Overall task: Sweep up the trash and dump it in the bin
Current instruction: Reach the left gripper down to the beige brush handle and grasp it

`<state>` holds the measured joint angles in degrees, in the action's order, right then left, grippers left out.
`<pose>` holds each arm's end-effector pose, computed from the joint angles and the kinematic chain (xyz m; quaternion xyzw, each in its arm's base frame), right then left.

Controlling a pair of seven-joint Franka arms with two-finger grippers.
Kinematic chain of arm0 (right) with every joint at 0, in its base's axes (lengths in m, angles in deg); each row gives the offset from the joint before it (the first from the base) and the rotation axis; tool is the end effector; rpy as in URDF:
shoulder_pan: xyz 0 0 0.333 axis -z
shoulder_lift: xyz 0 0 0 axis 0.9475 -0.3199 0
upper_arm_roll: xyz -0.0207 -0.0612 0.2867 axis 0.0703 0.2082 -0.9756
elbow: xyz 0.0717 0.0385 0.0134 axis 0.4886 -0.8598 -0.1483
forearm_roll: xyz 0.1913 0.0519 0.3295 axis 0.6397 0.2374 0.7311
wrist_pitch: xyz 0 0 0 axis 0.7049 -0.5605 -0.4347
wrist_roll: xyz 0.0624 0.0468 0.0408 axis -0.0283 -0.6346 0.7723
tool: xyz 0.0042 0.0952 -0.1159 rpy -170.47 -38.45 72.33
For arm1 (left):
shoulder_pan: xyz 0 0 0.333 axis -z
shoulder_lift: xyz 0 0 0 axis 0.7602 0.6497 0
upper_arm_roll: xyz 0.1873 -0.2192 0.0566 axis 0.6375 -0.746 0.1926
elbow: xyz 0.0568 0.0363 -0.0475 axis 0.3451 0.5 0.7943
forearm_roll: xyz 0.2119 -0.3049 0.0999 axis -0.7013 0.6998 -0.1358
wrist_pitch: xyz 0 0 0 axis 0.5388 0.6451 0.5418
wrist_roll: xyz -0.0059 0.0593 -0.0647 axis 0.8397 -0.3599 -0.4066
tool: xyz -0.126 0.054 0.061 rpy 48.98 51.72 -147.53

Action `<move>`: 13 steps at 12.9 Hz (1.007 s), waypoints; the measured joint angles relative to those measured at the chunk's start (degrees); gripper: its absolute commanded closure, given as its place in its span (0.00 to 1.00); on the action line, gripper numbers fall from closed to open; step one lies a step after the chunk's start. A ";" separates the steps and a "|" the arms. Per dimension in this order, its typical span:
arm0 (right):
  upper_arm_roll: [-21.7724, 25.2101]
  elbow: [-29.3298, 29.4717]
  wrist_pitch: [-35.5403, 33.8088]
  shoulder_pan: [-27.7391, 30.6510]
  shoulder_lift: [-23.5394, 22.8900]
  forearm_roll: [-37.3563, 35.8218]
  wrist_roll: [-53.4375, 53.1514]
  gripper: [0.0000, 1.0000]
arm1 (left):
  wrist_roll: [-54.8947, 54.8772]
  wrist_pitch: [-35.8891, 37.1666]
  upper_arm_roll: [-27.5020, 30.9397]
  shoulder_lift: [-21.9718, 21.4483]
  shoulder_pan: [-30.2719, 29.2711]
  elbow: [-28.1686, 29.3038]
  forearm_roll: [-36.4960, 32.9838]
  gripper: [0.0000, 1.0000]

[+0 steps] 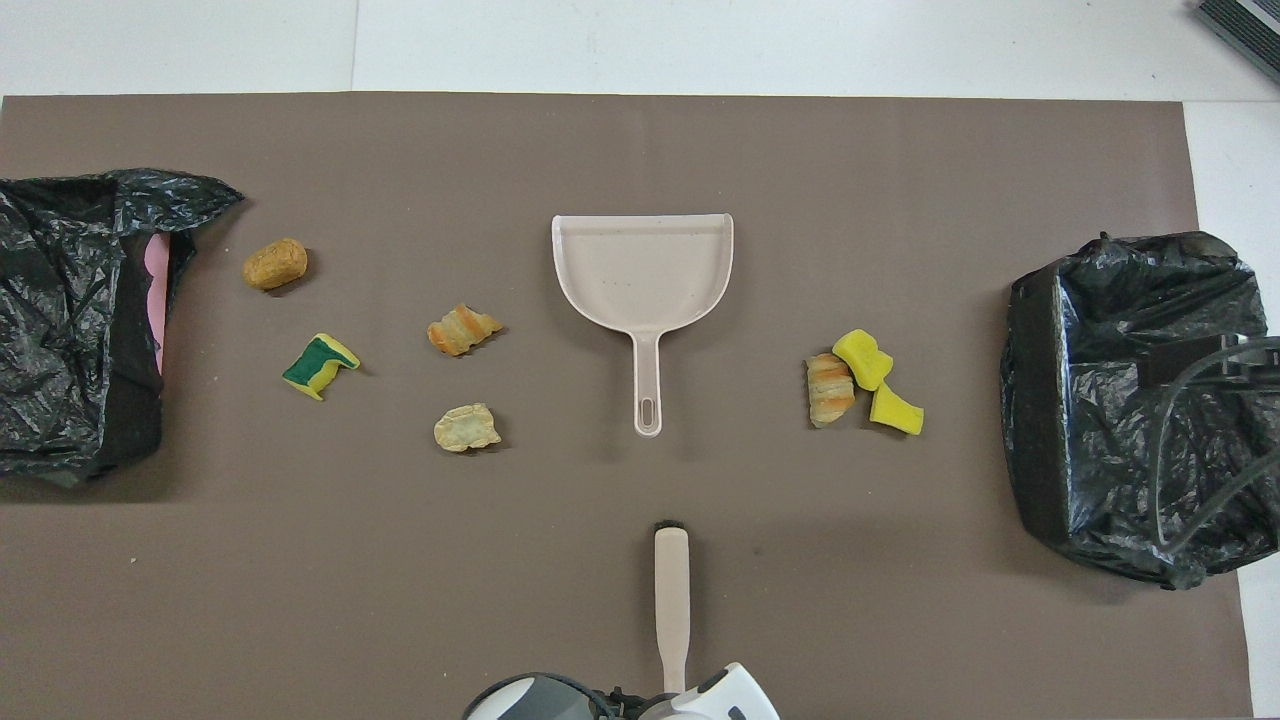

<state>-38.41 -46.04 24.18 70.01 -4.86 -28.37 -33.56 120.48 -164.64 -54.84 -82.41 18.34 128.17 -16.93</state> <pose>0.5067 -0.0292 0.5692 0.9991 -0.0420 0.0075 0.0070 0.1723 -0.4504 0.2963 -0.9925 0.1156 0.0350 0.0186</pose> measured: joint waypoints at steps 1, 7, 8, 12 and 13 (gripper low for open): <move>0.00 0.00 0.00 0.00 0.00 0.00 0.00 0.00 | 0.93 -0.51 -0.01 0.65 0.36 0.00 0.01 0.05; 0.00 -0.02 0.00 0.00 0.00 0.00 0.00 0.00 | 2.18 -1.01 0.17 1.24 0.61 0.00 3.20 0.37; 0.00 -0.03 0.00 0.00 0.00 0.00 0.00 0.00 | 2.19 -1.01 0.22 1.24 0.61 0.00 3.95 0.45; 0.00 -0.04 0.00 0.00 0.00 0.00 0.03 0.00 | 2.23 -1.01 0.46 1.25 0.61 0.00 4.62 0.66; 0.00 -0.04 0.00 0.01 0.00 0.00 0.03 0.00 | 2.23 -1.00 0.46 1.25 0.61 0.00 4.65 0.69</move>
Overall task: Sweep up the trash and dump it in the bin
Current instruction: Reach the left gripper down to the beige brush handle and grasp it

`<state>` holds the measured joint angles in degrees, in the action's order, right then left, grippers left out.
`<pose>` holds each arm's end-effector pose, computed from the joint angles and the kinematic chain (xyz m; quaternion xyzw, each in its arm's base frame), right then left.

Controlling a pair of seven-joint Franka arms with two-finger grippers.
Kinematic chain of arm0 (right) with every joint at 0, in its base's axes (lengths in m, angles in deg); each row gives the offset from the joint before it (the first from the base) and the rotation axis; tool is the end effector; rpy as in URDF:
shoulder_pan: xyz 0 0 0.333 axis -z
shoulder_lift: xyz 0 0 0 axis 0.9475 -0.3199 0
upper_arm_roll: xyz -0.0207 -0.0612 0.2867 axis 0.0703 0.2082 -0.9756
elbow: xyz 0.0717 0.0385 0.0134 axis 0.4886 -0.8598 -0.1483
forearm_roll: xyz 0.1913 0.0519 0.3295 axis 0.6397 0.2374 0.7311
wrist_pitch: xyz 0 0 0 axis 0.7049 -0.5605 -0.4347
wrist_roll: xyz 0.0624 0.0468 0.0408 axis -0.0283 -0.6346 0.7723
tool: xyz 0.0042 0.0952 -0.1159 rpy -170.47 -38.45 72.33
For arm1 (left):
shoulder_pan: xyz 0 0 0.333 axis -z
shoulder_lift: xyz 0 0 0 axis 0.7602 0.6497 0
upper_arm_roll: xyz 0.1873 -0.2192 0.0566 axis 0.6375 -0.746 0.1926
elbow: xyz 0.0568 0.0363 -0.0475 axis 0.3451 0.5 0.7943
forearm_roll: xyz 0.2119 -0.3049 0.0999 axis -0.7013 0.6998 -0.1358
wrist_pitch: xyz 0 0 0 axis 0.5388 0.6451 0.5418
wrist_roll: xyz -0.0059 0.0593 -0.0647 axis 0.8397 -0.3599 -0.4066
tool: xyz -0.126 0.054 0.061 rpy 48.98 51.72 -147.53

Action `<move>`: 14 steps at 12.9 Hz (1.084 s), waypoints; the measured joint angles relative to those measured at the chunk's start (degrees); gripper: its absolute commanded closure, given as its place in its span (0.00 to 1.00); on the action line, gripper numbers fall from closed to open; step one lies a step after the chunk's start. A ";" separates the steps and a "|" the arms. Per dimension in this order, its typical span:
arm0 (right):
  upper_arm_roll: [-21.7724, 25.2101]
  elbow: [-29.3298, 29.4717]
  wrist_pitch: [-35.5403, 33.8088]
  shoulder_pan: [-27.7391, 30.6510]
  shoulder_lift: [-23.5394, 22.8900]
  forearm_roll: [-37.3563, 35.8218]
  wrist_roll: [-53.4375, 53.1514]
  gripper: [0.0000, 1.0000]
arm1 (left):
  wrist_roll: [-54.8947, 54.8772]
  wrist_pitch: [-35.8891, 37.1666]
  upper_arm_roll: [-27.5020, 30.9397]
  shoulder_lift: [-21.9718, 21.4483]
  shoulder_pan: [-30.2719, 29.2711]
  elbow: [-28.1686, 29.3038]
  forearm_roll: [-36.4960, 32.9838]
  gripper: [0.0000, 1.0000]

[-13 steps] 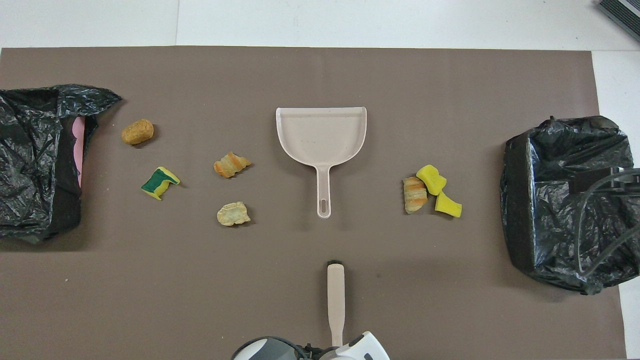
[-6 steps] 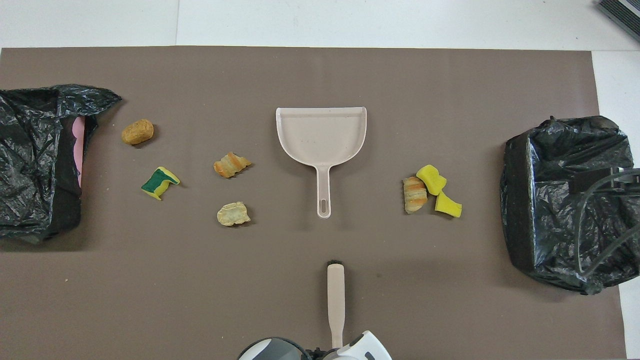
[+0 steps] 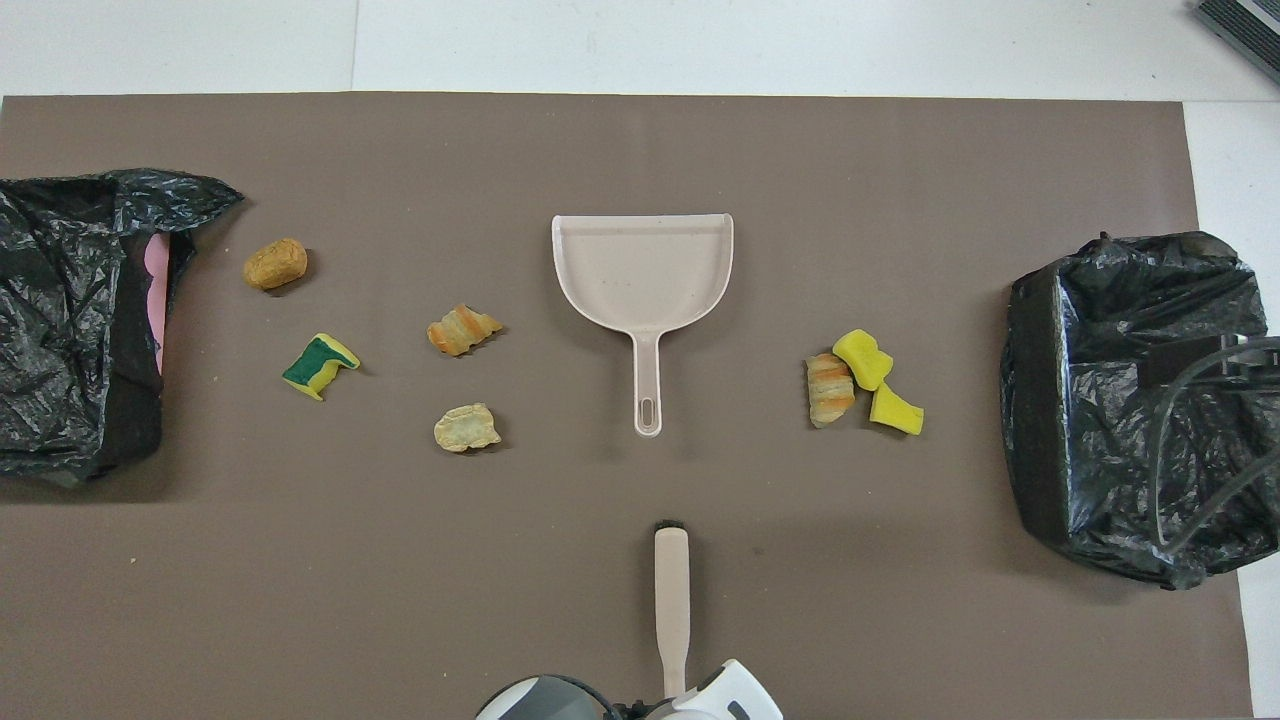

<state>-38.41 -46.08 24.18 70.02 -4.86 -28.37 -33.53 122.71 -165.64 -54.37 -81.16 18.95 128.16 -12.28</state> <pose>0.5067 -0.0292 0.5689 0.9991 -0.0418 0.0071 0.0070 0.1672 -0.4547 0.2876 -0.9954 0.0712 0.0632 0.0065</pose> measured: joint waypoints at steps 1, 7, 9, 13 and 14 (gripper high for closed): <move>0.00 0.00 0.00 0.01 0.00 0.00 0.03 0.00 | 0.03 0.01 0.00 0.01 0.00 0.00 0.03 0.70; 0.00 -0.01 0.00 0.01 0.00 0.00 0.09 0.00 | 0.24 0.24 0.02 0.03 0.00 0.02 0.80 0.97; 0.00 -0.02 0.00 0.01 0.00 0.00 0.09 0.00 | 0.27 0.51 0.02 0.03 0.00 0.02 0.81 1.00; 0.00 -0.02 0.00 0.02 0.00 0.00 0.09 0.00 | 0.22 5.55 0.76 -0.49 -0.19 -0.92 0.79 1.00; 0.00 -0.02 0.00 0.02 0.00 0.00 0.09 0.00 | 0.04 7.78 1.01 -0.99 -0.86 -1.57 0.62 1.00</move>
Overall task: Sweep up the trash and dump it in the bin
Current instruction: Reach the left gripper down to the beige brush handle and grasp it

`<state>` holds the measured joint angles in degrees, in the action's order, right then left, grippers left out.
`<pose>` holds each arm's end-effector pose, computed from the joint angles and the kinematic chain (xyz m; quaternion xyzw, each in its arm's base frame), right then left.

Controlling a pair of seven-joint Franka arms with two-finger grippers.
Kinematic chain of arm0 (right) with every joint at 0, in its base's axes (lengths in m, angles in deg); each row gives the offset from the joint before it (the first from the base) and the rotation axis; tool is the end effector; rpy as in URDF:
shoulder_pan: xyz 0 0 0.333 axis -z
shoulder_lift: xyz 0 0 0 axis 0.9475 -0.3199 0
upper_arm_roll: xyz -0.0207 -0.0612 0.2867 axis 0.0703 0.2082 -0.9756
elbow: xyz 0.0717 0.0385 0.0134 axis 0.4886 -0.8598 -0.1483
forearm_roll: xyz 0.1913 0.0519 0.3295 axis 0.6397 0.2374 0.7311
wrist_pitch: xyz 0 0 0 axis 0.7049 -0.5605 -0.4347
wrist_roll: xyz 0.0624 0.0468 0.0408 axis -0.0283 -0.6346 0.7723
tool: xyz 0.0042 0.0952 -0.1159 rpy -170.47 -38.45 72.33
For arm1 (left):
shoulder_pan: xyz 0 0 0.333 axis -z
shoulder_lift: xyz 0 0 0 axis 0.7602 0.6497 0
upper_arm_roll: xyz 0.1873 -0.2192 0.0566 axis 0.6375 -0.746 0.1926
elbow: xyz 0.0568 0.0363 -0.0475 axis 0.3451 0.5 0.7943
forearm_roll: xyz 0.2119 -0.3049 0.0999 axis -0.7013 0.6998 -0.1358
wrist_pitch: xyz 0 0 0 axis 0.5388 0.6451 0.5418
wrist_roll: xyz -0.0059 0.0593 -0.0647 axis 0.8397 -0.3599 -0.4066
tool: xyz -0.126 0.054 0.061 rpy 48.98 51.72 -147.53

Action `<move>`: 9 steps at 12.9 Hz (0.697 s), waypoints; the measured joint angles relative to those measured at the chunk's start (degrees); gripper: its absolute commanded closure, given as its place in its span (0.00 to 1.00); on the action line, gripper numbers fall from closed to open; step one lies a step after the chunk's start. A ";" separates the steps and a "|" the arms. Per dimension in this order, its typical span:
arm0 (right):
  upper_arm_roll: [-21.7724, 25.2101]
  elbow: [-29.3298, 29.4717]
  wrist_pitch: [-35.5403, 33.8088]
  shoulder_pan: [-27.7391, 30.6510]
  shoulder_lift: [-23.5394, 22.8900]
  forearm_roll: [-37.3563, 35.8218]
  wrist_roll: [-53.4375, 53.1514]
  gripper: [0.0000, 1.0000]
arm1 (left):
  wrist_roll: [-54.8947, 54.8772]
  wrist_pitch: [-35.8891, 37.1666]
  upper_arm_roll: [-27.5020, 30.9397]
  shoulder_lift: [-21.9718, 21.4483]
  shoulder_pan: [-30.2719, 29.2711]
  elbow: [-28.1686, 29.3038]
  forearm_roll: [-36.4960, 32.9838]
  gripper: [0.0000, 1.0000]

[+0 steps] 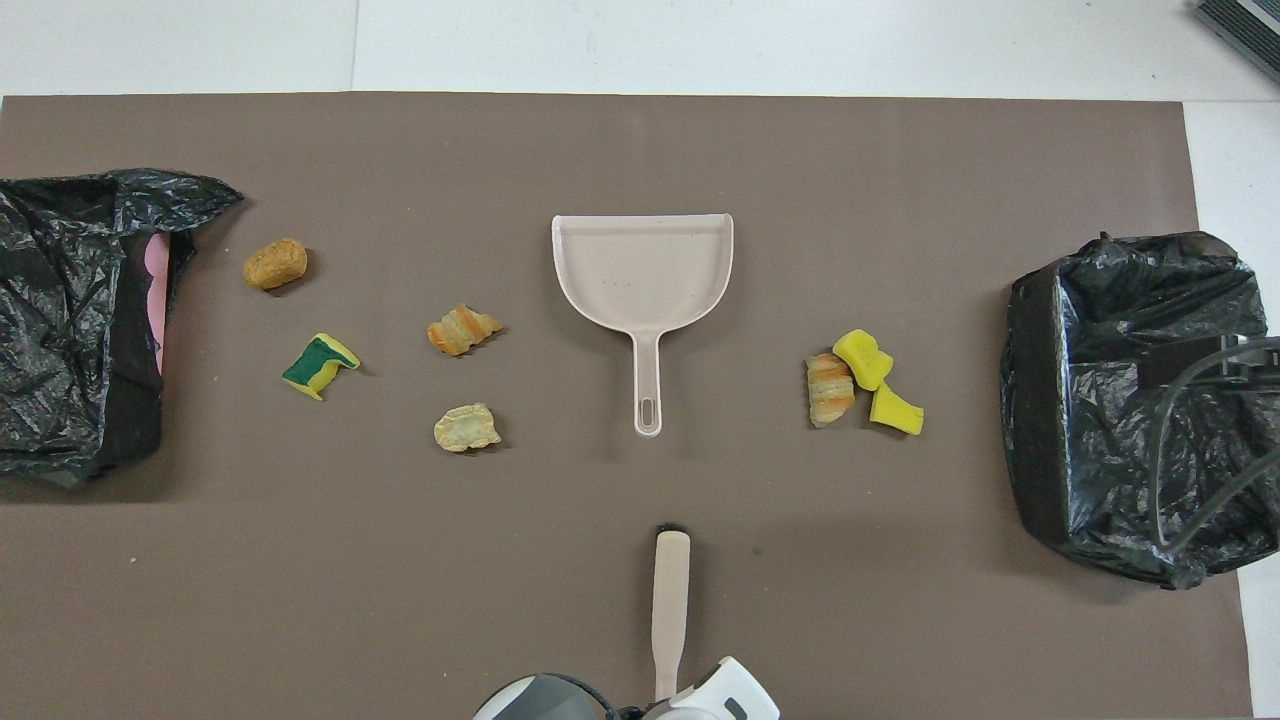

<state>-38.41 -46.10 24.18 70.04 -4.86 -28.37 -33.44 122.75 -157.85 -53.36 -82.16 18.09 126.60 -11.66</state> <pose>0.5066 -0.0294 0.5687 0.9991 -0.0412 0.0070 0.0070 0.1738 -0.4400 0.2979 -0.9932 0.0563 0.0927 0.0412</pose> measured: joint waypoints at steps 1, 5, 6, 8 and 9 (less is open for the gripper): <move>0.00 0.00 0.00 0.00 0.00 0.00 0.00 0.00 | -0.61 2.60 0.25 -0.79 -1.27 -0.85 -0.55 1.00; 0.00 0.00 0.00 0.00 0.00 0.00 0.00 0.00 | -2.14 11.79 0.74 -2.84 -5.83 -3.85 -6.86 1.00; 0.00 0.00 0.00 0.01 0.00 0.00 0.00 0.00 | -2.14 13.34 0.76 -2.89 -7.28 -4.40 -7.28 1.00; -0.01 -0.02 0.01 0.00 0.00 0.00 0.00 0.00 | -2.15 15.61 0.86 -2.88 -12.31 -6.08 -7.55 1.00; -0.04 -0.10 0.49 -0.05 -0.01 0.00 0.00 0.00 | -2.81 15.79 0.87 -2.79 -15.76 -7.19 -8.06 1.00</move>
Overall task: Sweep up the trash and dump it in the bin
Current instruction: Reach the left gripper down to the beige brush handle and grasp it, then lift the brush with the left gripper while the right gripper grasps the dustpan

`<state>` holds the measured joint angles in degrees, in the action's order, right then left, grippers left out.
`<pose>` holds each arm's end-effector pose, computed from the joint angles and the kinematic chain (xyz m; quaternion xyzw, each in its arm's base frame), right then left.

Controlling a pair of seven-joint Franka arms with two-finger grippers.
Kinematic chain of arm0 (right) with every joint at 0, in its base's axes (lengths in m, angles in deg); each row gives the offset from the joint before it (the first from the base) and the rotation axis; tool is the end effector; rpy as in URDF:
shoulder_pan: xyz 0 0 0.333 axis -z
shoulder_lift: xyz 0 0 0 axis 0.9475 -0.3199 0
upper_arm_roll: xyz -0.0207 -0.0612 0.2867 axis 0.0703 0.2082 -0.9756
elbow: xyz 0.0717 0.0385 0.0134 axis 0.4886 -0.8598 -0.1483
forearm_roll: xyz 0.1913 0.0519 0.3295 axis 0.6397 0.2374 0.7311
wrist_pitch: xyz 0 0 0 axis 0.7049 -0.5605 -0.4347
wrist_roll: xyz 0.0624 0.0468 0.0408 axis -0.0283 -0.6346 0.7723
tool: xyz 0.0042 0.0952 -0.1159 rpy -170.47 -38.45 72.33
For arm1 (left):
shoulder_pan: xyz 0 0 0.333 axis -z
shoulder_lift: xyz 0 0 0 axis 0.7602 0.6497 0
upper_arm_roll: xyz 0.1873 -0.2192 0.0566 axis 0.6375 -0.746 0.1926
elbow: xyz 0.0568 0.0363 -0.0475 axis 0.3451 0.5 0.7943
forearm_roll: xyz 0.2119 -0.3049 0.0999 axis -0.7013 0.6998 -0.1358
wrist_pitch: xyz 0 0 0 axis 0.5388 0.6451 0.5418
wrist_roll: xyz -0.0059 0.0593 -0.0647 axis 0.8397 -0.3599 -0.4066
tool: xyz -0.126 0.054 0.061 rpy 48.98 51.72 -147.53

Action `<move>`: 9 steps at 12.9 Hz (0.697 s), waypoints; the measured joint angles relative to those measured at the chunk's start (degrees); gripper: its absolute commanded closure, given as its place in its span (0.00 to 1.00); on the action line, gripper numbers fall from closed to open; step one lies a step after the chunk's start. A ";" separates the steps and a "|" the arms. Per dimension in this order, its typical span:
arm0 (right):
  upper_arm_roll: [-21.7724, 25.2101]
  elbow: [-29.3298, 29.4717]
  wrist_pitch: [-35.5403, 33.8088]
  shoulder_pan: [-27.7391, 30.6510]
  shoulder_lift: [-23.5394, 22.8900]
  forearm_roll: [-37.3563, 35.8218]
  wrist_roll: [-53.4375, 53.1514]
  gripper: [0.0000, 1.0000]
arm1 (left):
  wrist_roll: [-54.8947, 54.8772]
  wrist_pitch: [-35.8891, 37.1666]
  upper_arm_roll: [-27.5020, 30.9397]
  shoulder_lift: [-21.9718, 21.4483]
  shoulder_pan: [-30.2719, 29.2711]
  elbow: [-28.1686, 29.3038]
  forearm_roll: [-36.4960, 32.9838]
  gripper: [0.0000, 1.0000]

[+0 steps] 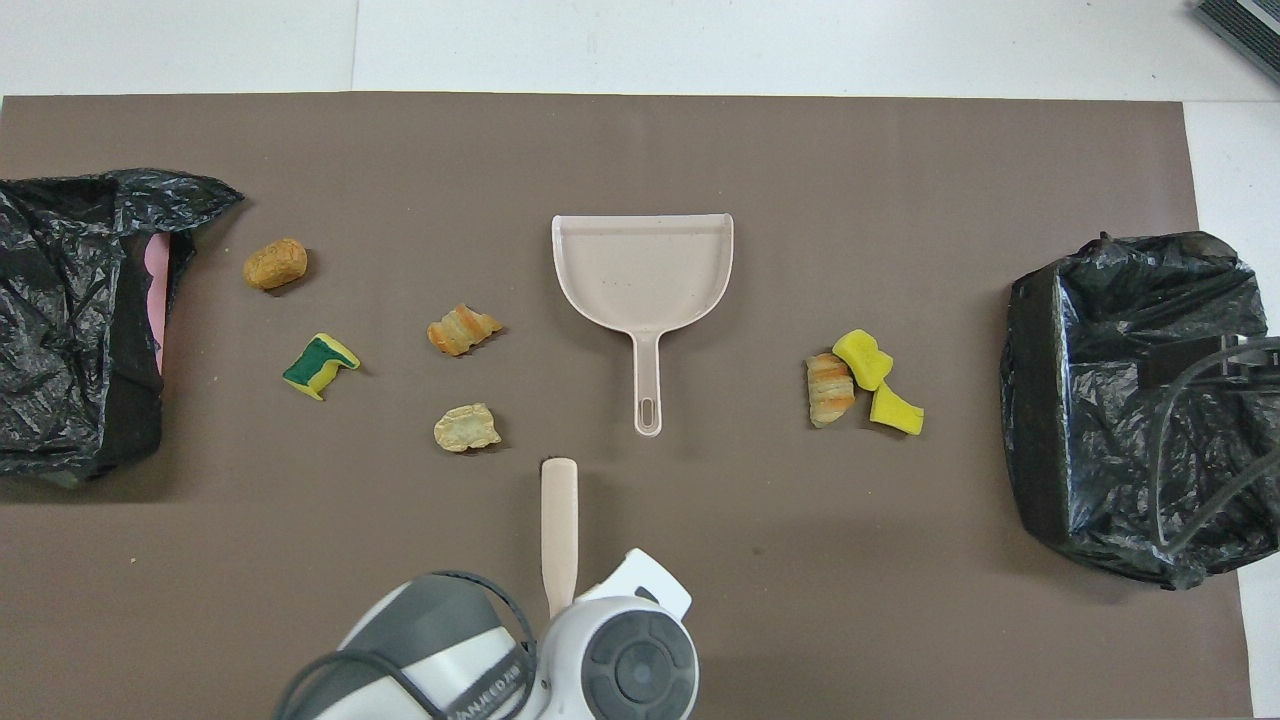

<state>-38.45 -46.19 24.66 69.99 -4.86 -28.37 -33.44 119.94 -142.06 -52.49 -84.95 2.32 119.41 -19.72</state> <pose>0.5078 -0.0286 0.5688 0.9991 -0.0404 0.0104 0.0071 0.2970 -0.3584 0.3567 -0.9911 -0.0231 0.0855 0.0998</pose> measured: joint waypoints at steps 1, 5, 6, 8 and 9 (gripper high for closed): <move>-0.16 -0.13 1.07 -0.12 -0.03 0.00 0.00 0.00 | -2.49 0.12 0.07 0.20 -3.89 -1.28 -1.29 1.00; -1.39 -0.50 2.45 -1.49 -1.28 0.00 -1.70 0.00 | -16.00 -1.09 0.31 3.37 -16.65 -5.79 -5.43 1.00; -1.62 -0.51 3.03 -2.74 -2.09 0.00 -3.67 0.00 | -19.85 -2.38 0.34 5.00 -19.82 -7.44 -5.67 1.00; -1.92 -0.46 4.66 -6.70 -4.31 0.03 -9.20 0.00 | -27.52 -5.15 0.35 8.34 -25.88 -10.36 -7.30 1.00; -2.04 -0.48 6.00 -9.06 -5.73 0.08 -12.24 0.00 | -31.10 -6.65 0.35 9.57 -28.56 -11.13 -8.97 1.00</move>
<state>-40.49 -46.67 30.66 60.93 -10.60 -28.29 -45.68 88.84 -148.71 -52.14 -75.38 -26.23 108.28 -28.69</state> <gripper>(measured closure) 0.000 0.731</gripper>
